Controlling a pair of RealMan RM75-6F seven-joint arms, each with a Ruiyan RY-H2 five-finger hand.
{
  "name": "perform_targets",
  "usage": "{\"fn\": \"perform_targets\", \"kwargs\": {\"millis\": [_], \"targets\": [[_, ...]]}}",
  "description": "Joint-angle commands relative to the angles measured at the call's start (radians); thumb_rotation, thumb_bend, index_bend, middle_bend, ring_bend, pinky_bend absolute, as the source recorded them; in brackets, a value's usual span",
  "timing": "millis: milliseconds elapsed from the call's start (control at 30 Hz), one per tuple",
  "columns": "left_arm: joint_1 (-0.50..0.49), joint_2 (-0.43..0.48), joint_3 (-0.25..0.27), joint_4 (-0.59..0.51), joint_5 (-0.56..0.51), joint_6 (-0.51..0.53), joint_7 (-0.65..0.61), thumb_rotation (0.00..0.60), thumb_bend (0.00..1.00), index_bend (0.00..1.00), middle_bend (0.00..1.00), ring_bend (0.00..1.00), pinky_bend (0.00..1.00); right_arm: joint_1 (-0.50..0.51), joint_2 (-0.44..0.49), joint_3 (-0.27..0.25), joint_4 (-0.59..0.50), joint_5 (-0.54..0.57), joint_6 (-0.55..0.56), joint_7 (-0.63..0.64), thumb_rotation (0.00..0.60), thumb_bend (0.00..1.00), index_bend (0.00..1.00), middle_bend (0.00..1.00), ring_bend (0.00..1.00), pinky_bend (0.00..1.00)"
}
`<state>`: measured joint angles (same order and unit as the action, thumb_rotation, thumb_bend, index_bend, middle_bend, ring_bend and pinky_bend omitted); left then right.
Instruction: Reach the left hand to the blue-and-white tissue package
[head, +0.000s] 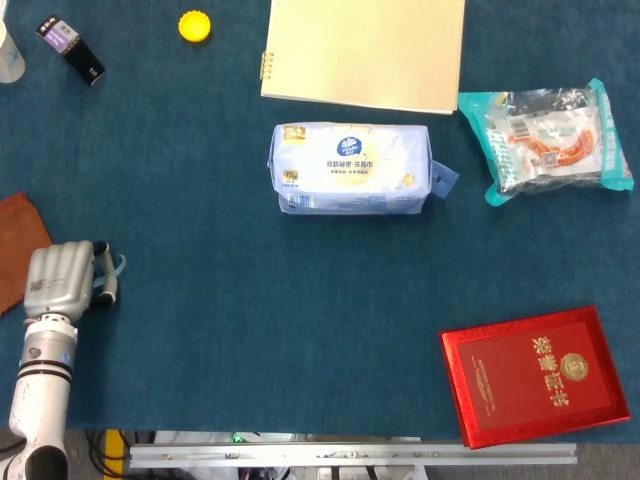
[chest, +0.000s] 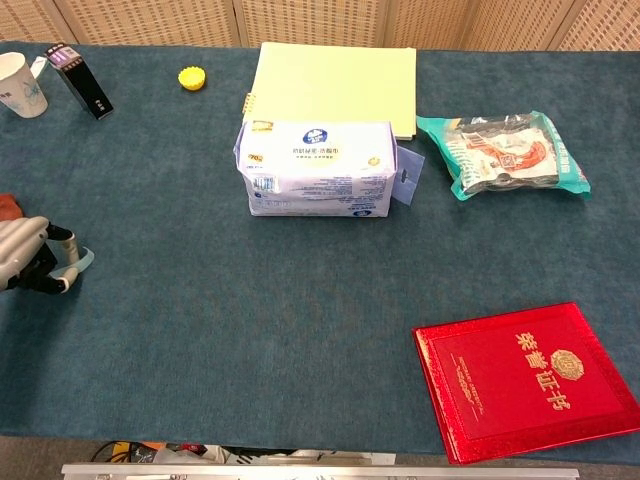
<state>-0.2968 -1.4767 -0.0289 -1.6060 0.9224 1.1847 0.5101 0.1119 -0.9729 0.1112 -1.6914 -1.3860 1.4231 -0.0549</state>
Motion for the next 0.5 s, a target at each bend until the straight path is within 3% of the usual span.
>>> {"fn": "perform_targets", "kwargs": {"millis": [33, 500], "targets": [[0.0, -0.001, 0.001, 0.001, 0.003, 0.0, -0.001, 0.6, 0.42, 0.54, 0.95, 0.93, 0.9, 0.0, 0.0, 0.0, 0.001, 0.0, 0.0, 0.001, 0.6, 0.36, 0.38, 0.41, 0.27, 0.31], [0.0, 0.044, -0.007, -0.022, 0.082, 0.035, -0.037, 0.6, 0.42, 0.55, 0.96, 0.93, 0.9, -0.003, -0.003, 0.002, 0.007, -0.003, 0.006, 0.006, 0.6, 0.36, 0.38, 0.41, 0.27, 0.31]]}}
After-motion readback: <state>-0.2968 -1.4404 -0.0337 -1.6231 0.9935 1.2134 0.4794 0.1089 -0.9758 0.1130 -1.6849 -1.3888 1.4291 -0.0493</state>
